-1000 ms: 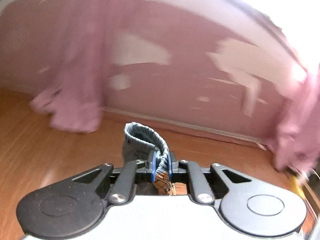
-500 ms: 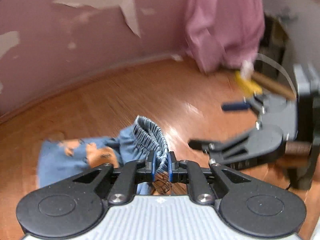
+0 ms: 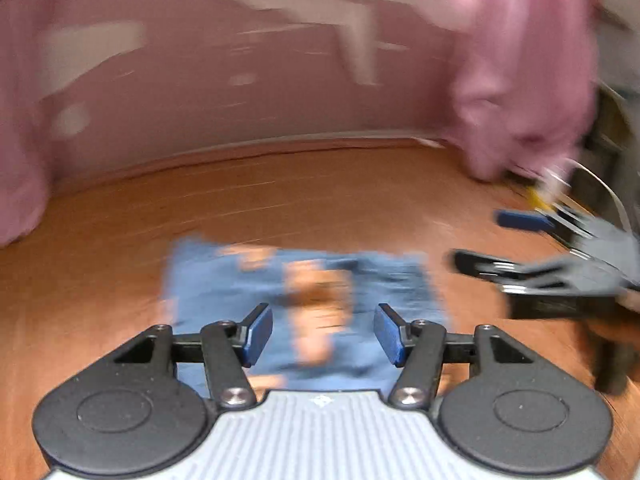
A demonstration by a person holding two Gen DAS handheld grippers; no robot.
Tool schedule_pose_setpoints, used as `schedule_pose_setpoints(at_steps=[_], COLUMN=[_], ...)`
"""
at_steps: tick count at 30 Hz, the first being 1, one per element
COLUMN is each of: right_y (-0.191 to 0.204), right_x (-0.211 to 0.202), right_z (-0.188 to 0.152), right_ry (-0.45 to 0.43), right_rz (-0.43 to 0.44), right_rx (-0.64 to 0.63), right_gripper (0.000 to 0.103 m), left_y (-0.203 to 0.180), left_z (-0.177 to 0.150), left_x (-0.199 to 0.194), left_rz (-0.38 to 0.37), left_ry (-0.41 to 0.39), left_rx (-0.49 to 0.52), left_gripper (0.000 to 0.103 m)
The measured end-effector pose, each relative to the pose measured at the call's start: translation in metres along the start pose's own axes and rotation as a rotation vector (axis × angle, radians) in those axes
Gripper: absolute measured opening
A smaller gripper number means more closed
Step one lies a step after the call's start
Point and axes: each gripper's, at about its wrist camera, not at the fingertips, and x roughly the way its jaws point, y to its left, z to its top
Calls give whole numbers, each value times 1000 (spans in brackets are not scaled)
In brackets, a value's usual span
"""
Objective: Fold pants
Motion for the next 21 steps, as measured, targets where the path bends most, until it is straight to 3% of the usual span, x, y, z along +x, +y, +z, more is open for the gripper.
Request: schedule_pose_setpoints(at_steps=[2, 4, 6, 8, 10, 12, 15, 16, 17, 18, 19, 21], right_y=[19, 37, 49, 59, 60, 59, 55, 58, 62, 66, 71, 75], right_x=[1, 4, 10, 17, 15, 8, -5, -11, -11, -9, -5, 10], right_z=[3, 3, -1, -12, -23, -20, -7, -3, 1, 5, 8, 15], right_ry=[-4, 37, 97, 196, 225, 245, 235, 212, 199, 191, 183, 167], right_rz=[86, 168, 196, 167, 139, 106, 67, 64, 64, 65, 69, 85], right_rx=[-20, -34, -46, -91, -126, -136, -102, -99, -110, -126, -137, -133], right_gripper=[50, 34, 29, 25, 25, 30, 47, 57, 70, 76, 83, 89], left_y=[32, 57, 71, 82, 91, 93, 93, 91, 87, 82, 77, 68], left_z=[-8, -18, -28, -39, -47, -50, -45, -44, -40, -39, -38, -33], left_x=[-3, -3, -1, 5, 2, -1, -12, -15, -15, -19, -18, -17], left_rz=[24, 31, 64, 100, 92, 113, 128, 126, 130, 138, 145, 131], left_ry=[-3, 6, 25, 60, 40, 36, 51, 53, 56, 62, 69, 72], left_rx=[-108, -185, -197, -208, -221, -205, -215, -204, -193, -179, -168, -144], left_gripper=[48, 46, 42, 42, 52, 59, 65, 69, 79, 89, 92, 93])
